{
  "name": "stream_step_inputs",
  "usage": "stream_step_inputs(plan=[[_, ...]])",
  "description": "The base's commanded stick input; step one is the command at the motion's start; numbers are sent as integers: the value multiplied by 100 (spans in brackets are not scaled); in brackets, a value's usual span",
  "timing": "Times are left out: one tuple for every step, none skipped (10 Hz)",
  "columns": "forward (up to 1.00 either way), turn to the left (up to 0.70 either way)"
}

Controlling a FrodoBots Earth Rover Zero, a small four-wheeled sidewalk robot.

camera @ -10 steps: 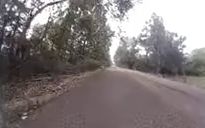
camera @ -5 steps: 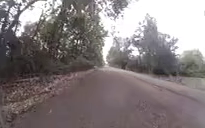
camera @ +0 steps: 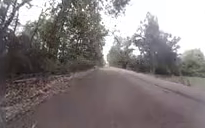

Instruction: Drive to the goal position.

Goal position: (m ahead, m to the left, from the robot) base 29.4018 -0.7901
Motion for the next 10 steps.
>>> stream_step_inputs(plan=[[70, 0], [70, 0], [70, 0], [70, 0], [70, 0], [70, 0], [70, 0], [70, 0], [70, 32], [70, 35]])
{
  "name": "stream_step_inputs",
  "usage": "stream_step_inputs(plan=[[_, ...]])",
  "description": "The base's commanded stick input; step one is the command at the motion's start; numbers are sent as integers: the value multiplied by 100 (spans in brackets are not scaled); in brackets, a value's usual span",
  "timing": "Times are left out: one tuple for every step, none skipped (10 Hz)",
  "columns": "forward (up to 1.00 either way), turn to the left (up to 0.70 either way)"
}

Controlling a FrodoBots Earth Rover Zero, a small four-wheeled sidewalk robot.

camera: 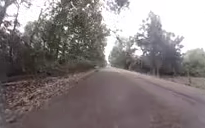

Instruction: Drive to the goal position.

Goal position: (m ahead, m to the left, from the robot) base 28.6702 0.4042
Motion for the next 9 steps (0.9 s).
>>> stream_step_inputs(plan=[[70, 35], [70, 35], [70, 25], [70, 0], [70, 0], [70, 0], [70, 0], [70, 0], [70, 0]])
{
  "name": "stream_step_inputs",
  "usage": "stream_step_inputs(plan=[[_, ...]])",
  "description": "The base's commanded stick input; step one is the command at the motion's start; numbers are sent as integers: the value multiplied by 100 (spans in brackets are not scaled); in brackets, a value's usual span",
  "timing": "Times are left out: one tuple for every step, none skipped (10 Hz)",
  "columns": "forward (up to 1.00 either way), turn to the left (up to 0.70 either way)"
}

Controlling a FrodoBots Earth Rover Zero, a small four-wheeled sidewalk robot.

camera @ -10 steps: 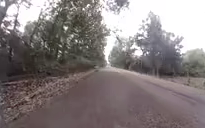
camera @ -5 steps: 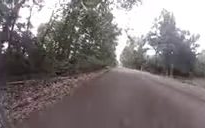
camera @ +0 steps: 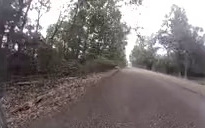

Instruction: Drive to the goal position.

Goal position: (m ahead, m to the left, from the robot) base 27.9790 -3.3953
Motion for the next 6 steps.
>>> stream_step_inputs(plan=[[70, 0], [70, 0], [70, 0], [70, 0], [70, -2], [70, -4]])
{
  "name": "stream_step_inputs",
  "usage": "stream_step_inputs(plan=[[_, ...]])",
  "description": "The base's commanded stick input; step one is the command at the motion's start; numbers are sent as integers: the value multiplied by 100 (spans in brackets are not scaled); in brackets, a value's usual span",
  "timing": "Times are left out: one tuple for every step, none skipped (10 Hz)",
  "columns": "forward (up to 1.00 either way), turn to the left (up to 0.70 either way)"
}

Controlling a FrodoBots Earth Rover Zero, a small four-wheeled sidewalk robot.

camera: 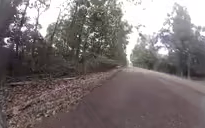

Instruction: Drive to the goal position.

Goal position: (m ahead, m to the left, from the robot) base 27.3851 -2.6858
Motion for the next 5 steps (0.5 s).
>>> stream_step_inputs(plan=[[70, -10], [70, -22], [70, -30], [70, -10], [70, 0]])
